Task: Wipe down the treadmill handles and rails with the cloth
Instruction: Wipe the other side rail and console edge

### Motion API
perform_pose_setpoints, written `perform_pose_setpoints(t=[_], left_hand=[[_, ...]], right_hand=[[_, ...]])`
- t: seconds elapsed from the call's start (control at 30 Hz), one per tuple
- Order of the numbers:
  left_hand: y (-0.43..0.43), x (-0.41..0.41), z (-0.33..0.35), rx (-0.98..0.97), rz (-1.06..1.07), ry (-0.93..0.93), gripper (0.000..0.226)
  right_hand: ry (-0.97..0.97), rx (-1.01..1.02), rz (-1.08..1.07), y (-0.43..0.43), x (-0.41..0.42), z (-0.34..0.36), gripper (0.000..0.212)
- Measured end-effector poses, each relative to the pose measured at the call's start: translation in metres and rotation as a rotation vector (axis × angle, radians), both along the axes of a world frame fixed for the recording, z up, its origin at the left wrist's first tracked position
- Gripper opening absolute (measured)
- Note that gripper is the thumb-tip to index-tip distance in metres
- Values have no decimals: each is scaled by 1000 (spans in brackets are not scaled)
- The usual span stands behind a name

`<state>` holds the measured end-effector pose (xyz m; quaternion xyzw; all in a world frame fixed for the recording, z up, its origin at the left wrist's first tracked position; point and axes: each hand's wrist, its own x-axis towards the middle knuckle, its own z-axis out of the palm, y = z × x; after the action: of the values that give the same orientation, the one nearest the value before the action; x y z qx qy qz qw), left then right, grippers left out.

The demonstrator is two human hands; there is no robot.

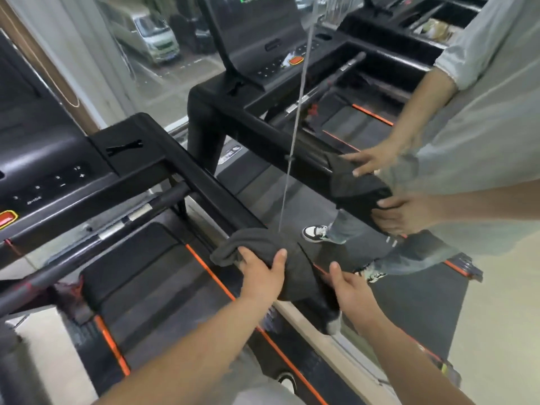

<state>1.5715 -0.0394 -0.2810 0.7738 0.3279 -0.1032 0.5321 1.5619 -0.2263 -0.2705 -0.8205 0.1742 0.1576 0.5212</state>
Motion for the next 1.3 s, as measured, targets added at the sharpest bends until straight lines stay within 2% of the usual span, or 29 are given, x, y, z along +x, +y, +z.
perform_pose_setpoints(t=[0.1, 0.17, 0.23, 0.3, 0.33, 0.4, 0.47, 0.53, 0.6, 0.67, 0.73, 0.8, 0.93, 1.03, 1.17, 1.23, 1.3], left_hand=[[31, 39, -9, -110, 88, 113, 124], [44, 62, -15, -188, 229, 192, 138], [26, 57, 2, -140, 311, 171, 126], [-10, 32, 19, 35, 315, 32, 100], [-29, 14, 20, 109, 287, -61, 95], [-67, -25, 7, 249, 116, -185, 93], [-91, -58, -13, 446, -127, -227, 81], [-92, -79, -23, 650, -372, -305, 64], [-77, -88, -24, 858, -583, -439, 58], [-57, -83, -21, 965, -730, -521, 56], [-41, -74, -14, 981, -830, -553, 59], [-32, -65, -6, 1007, -950, -540, 68], [-43, -47, 9, 1089, -1208, -444, 76], [-85, -37, 21, 1200, -1404, -289, 61], [-145, -28, 21, 1359, -1593, -69, 44], [-154, -35, 14, 1468, -1708, -78, 45], [-142, -48, 8, 1507, -1849, -216, 46]], right_hand=[[67, 147, -52, -11, -17, 0, 49], [131, 244, -69, -19, -30, -8, 56], [183, 360, -99, -27, -40, -11, 62], [184, 410, -150, -34, -45, -14, 60], [189, 412, -145, -36, -47, -13, 58], [205, 425, -111, -38, -48, -14, 60], [226, 433, -109, -38, -48, -9, 59], [211, 409, -136, -39, -49, -7, 47], [197, 387, -128, -36, -51, -3, 37], [155, 364, -113, -34, -54, -5, 29], [130, 309, -77, -35, -61, -5, 25], [161, 220, -32, -41, -69, -11, 23], [246, 54, -102, -62, -83, -33, 40], [251, 95, -225, -71, -88, -34, 42], [196, 100, -292, -79, -85, -30, 22], [175, 110, -316, -79, -82, -26, 31], [163, 115, -323, -78, -81, -21, 36]])
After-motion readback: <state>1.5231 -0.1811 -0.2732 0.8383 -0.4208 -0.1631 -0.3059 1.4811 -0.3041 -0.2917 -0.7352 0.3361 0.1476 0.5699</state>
